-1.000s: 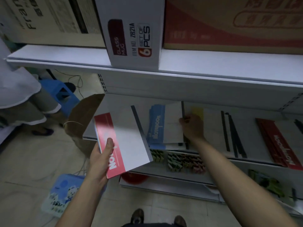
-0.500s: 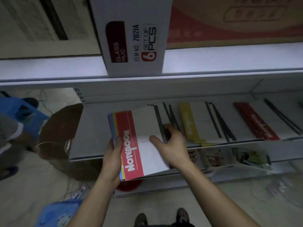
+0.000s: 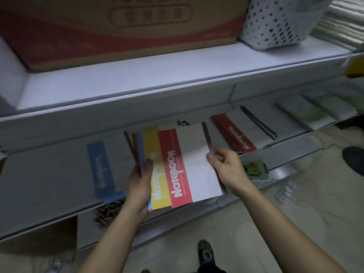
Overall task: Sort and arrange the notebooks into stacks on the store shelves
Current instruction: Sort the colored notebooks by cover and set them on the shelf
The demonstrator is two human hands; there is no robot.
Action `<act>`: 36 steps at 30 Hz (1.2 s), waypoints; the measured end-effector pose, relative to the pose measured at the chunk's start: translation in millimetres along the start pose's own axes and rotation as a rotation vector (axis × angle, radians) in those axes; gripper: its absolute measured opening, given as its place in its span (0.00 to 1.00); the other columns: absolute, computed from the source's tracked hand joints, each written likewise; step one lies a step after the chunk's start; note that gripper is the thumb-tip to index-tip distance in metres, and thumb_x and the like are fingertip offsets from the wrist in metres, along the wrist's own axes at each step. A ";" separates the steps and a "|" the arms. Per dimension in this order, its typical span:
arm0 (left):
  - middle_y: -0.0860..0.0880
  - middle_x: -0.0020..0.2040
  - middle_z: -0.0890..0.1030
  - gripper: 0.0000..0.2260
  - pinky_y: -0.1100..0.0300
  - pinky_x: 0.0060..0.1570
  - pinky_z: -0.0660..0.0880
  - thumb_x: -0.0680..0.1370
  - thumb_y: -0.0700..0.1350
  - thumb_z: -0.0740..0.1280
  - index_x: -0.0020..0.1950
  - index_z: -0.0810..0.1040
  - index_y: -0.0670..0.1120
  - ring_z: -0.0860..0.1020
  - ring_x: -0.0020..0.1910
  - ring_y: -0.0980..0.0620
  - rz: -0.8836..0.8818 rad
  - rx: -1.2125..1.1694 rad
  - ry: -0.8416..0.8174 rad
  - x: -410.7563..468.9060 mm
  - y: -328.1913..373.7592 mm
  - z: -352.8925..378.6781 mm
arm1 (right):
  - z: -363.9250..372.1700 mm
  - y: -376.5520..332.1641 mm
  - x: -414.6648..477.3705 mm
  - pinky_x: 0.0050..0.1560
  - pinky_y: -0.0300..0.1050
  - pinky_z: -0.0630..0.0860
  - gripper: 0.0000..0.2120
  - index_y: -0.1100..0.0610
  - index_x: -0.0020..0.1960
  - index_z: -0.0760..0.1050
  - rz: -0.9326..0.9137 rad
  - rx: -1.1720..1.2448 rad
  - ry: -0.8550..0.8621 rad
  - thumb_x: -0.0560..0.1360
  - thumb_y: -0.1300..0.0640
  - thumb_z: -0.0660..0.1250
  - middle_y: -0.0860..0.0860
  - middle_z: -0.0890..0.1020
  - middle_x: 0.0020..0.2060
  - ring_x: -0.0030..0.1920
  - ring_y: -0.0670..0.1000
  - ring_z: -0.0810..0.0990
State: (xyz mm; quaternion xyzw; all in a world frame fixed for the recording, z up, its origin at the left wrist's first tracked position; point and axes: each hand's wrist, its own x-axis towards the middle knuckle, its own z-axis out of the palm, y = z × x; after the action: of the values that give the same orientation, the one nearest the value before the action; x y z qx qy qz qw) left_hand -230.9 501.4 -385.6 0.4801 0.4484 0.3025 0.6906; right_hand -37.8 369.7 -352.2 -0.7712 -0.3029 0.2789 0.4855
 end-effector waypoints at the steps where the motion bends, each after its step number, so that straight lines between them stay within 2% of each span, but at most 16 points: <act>1: 0.52 0.63 0.83 0.18 0.49 0.64 0.77 0.84 0.57 0.63 0.71 0.75 0.51 0.81 0.62 0.50 0.022 0.021 0.005 -0.8 1.0 17.4 | -20.2 9.1 8.2 0.30 0.32 0.67 0.09 0.57 0.43 0.76 0.011 0.000 0.011 0.82 0.62 0.64 0.38 0.75 0.23 0.26 0.36 0.73; 2: 0.54 0.67 0.79 0.19 0.54 0.66 0.72 0.84 0.56 0.62 0.73 0.73 0.51 0.77 0.66 0.53 0.043 0.043 0.010 -0.3 -0.1 33.6 | -40.5 16.8 18.1 0.32 0.32 0.69 0.07 0.59 0.45 0.77 0.017 0.002 0.033 0.81 0.61 0.65 0.39 0.77 0.26 0.27 0.35 0.75; 4: 0.57 0.64 0.74 0.18 0.63 0.61 0.66 0.86 0.52 0.59 0.75 0.70 0.51 0.71 0.64 0.58 0.085 0.067 0.029 1.2 -1.2 63.5 | -84.0 35.0 47.1 0.35 0.32 0.71 0.05 0.61 0.51 0.79 0.026 -0.029 0.126 0.79 0.59 0.68 0.45 0.82 0.36 0.33 0.36 0.77; 6: 0.56 0.61 0.74 0.18 0.64 0.59 0.65 0.86 0.51 0.59 0.75 0.71 0.49 0.72 0.61 0.59 0.089 0.069 0.051 3.9 -6.4 85.8 | -125.5 48.4 81.2 0.38 0.34 0.74 0.09 0.58 0.56 0.79 0.041 -0.078 0.203 0.79 0.56 0.70 0.50 0.82 0.44 0.40 0.43 0.80; 8: 0.55 0.59 0.77 0.17 0.66 0.55 0.68 0.86 0.50 0.59 0.74 0.72 0.48 0.77 0.53 0.62 0.097 0.081 0.108 6.9 -11.9 105.1 | -161.2 62.5 117.9 0.45 0.46 0.76 0.12 0.57 0.59 0.79 0.053 -0.135 0.244 0.78 0.52 0.70 0.51 0.81 0.48 0.47 0.52 0.80; 10: 0.58 0.54 0.79 0.15 0.72 0.43 0.73 0.86 0.50 0.59 0.72 0.72 0.50 0.78 0.41 0.73 0.073 0.050 0.146 12.8 -21.0 118.8 | -186.4 76.7 153.3 0.47 0.53 0.79 0.14 0.58 0.58 0.80 0.073 -0.204 0.246 0.78 0.49 0.70 0.54 0.81 0.50 0.50 0.56 0.81; 12: 0.56 0.55 0.79 0.14 0.78 0.35 0.71 0.86 0.49 0.58 0.72 0.71 0.51 0.77 0.39 0.74 0.053 0.059 0.191 13.2 -25.1 132.5 | -199.8 86.2 176.5 0.48 0.49 0.77 0.14 0.58 0.58 0.81 0.099 -0.308 0.229 0.78 0.50 0.69 0.56 0.83 0.52 0.50 0.57 0.81; 14: 0.53 0.60 0.76 0.16 0.77 0.39 0.71 0.86 0.50 0.59 0.74 0.71 0.50 0.76 0.44 0.68 0.058 0.072 0.223 11.7 -23.7 145.2 | -206.8 94.7 192.8 0.47 0.46 0.75 0.15 0.58 0.60 0.81 0.104 -0.406 0.212 0.79 0.50 0.68 0.57 0.83 0.56 0.52 0.58 0.81; 17: 0.53 0.62 0.74 0.21 0.63 0.57 0.67 0.86 0.53 0.59 0.77 0.70 0.46 0.74 0.58 0.55 0.074 0.063 0.263 12.9 -21.8 159.4 | -206.2 98.5 199.1 0.45 0.45 0.76 0.16 0.56 0.61 0.80 0.098 -0.573 0.259 0.80 0.47 0.67 0.57 0.84 0.54 0.50 0.59 0.82; 21: 0.53 0.61 0.75 0.21 0.61 0.57 0.66 0.85 0.53 0.61 0.77 0.70 0.48 0.74 0.58 0.54 0.069 0.028 0.290 17.7 -24.6 170.7 | -195.4 99.0 185.1 0.51 0.53 0.74 0.19 0.54 0.65 0.73 0.002 -0.782 0.387 0.78 0.47 0.68 0.58 0.76 0.59 0.60 0.61 0.74; 23: 0.54 0.58 0.76 0.19 0.62 0.53 0.68 0.85 0.52 0.62 0.75 0.71 0.49 0.76 0.52 0.59 0.063 0.031 0.284 20.4 -26.7 173.6 | -184.0 91.4 170.8 0.48 0.50 0.73 0.16 0.55 0.63 0.73 -0.150 -0.706 0.383 0.79 0.48 0.66 0.58 0.76 0.57 0.57 0.61 0.75; 25: 0.57 0.56 0.77 0.16 0.65 0.54 0.68 0.85 0.51 0.62 0.72 0.71 0.51 0.75 0.51 0.64 0.050 0.025 0.262 21.9 -29.0 176.0 | -163.1 73.9 146.6 0.39 0.40 0.72 0.10 0.53 0.57 0.75 -0.241 -0.459 0.239 0.81 0.49 0.65 0.54 0.80 0.47 0.45 0.54 0.80; 28: 0.64 0.53 0.77 0.12 0.79 0.44 0.69 0.84 0.48 0.64 0.68 0.71 0.53 0.76 0.49 0.69 0.079 0.067 0.265 21.7 -30.2 177.2 | -118.9 50.6 106.4 0.32 0.28 0.70 0.07 0.50 0.55 0.76 -0.138 -0.133 -0.085 0.80 0.47 0.67 0.48 0.82 0.41 0.37 0.41 0.80; 31: 0.53 0.58 0.82 0.16 0.72 0.47 0.70 0.84 0.49 0.65 0.71 0.72 0.50 0.79 0.59 0.55 0.110 0.111 0.292 15.0 -29.7 164.8 | -84.8 49.9 86.7 0.39 0.23 0.71 0.05 0.50 0.54 0.77 -0.137 0.012 -0.071 0.79 0.53 0.69 0.38 0.81 0.43 0.42 0.32 0.78; 33: 0.43 0.58 0.83 0.18 0.65 0.43 0.73 0.84 0.51 0.64 0.74 0.70 0.54 0.81 0.53 0.51 0.121 0.092 0.339 11.9 -29.5 143.3 | -69.9 49.6 88.8 0.36 0.24 0.69 0.02 0.52 0.49 0.77 -0.121 0.038 -0.059 0.79 0.55 0.69 0.40 0.80 0.40 0.38 0.33 0.77; 36: 0.51 0.65 0.81 0.18 0.63 0.55 0.77 0.84 0.51 0.65 0.74 0.71 0.52 0.80 0.58 0.53 0.138 0.090 0.414 5.7 -27.3 99.3 | -46.1 39.7 98.6 0.33 0.41 0.65 0.12 0.59 0.39 0.71 -0.070 0.052 -0.122 0.80 0.56 0.66 0.49 0.73 0.31 0.30 0.43 0.70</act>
State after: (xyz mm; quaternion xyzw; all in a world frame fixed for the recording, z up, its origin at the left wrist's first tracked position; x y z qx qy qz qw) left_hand -138.5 457.7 -399.4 0.4676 0.5595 0.4210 0.5395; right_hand 68.5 402.0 -384.9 -0.7288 -0.3516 0.3160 0.4953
